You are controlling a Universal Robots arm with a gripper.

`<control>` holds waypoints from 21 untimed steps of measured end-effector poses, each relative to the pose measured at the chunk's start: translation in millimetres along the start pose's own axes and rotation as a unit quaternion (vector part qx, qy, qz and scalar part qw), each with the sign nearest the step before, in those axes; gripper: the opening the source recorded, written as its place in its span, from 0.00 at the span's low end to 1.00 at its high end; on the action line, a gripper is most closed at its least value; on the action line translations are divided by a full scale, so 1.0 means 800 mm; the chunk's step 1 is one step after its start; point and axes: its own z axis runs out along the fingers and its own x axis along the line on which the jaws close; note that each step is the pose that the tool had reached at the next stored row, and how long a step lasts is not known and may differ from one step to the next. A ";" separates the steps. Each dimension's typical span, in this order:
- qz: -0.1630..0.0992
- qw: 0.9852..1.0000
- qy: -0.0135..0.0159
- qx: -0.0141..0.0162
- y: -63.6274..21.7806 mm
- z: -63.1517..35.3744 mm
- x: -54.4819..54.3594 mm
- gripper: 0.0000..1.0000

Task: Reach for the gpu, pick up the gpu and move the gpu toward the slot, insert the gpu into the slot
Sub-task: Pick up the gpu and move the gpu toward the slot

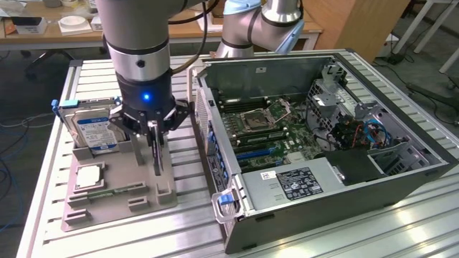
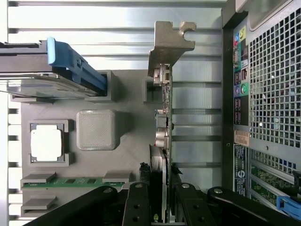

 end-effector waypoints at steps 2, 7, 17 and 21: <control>0.000 1.000 0.000 0.000 0.000 -0.003 0.000 0.26; 0.000 1.000 0.000 -0.002 0.001 -0.010 0.000 0.26; 0.000 1.000 0.000 -0.004 0.002 -0.023 0.000 0.26; 0.000 1.000 0.000 -0.005 0.002 -0.028 0.000 0.26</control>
